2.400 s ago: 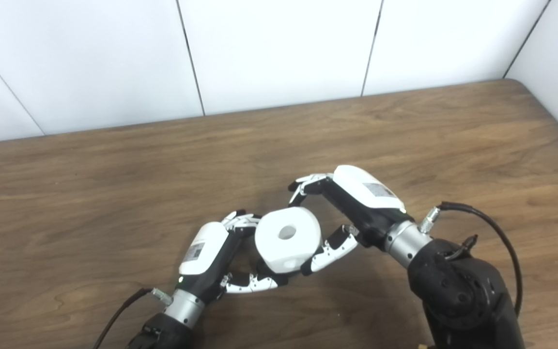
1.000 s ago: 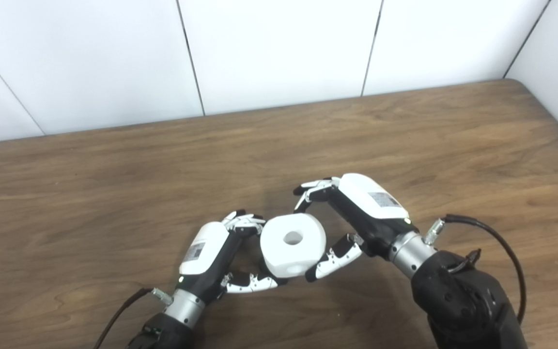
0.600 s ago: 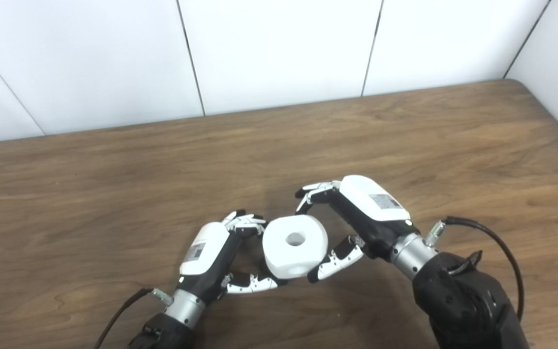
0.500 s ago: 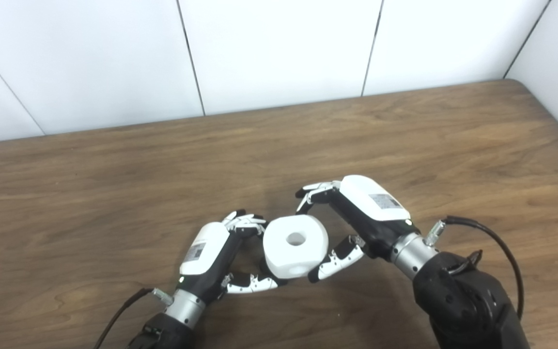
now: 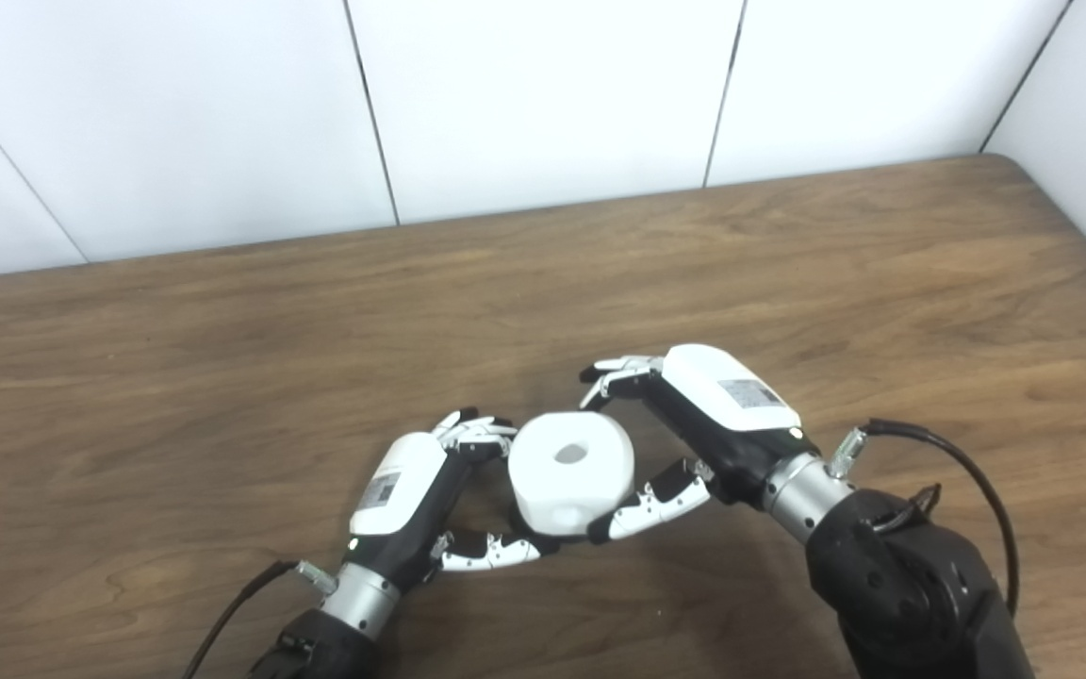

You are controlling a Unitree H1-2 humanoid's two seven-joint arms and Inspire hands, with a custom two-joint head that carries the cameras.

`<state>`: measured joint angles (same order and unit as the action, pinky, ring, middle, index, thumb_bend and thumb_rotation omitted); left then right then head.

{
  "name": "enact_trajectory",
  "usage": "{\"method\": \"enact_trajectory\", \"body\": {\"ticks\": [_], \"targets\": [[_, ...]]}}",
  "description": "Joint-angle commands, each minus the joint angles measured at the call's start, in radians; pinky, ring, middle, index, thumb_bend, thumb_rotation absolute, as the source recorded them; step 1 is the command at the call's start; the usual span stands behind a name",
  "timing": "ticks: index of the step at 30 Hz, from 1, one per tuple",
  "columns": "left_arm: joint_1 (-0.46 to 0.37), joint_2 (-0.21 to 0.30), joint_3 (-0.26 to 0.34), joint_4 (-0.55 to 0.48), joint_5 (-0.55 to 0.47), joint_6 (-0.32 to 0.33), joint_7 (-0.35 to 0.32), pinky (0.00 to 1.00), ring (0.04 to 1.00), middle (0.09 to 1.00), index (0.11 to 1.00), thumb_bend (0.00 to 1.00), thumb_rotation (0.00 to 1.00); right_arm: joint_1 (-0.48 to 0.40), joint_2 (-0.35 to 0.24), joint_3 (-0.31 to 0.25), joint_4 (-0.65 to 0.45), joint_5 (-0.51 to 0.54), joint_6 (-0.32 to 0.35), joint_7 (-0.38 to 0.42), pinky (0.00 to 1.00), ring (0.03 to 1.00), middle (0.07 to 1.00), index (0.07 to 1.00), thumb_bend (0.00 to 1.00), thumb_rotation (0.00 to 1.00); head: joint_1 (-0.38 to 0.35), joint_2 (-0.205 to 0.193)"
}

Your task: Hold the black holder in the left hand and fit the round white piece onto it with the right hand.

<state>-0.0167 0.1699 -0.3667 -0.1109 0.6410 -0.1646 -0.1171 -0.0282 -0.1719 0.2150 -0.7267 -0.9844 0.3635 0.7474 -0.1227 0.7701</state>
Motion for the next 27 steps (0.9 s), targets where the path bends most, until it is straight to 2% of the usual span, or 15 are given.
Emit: {"method": "enact_trajectory", "body": {"ticks": [1,8,22,27], "targets": [[-0.010,-0.002,-0.008,0.000,0.005,-0.001,-0.003,0.94,0.830,0.745,0.486,0.52,0.06,-0.031,0.004,-0.003,-0.027,-0.015,0.001,0.010,0.90,0.908,0.882,0.718,0.94,0.40,-0.001,0.004],[-0.013,0.000,-0.009,0.003,0.006,-0.007,0.000,0.94,0.831,0.745,0.486,0.52,0.06,-0.046,-0.003,0.001,-0.031,-0.043,-0.007,0.066,0.90,0.935,0.911,0.789,1.00,0.41,0.000,0.005],[-0.017,0.001,-0.009,0.011,0.008,-0.006,-0.001,0.94,0.829,0.745,0.486,0.52,0.06,-0.055,-0.002,-0.004,-0.030,-0.052,-0.017,0.089,0.90,0.948,0.930,0.834,1.00,0.43,0.000,0.001],[-0.017,0.001,-0.010,0.005,0.013,-0.004,-0.002,0.94,0.824,0.743,0.486,0.52,0.06,-0.071,-0.003,-0.014,-0.060,-0.049,-0.002,0.128,0.92,0.964,0.946,0.860,1.00,0.46,-0.001,-0.001]]}}
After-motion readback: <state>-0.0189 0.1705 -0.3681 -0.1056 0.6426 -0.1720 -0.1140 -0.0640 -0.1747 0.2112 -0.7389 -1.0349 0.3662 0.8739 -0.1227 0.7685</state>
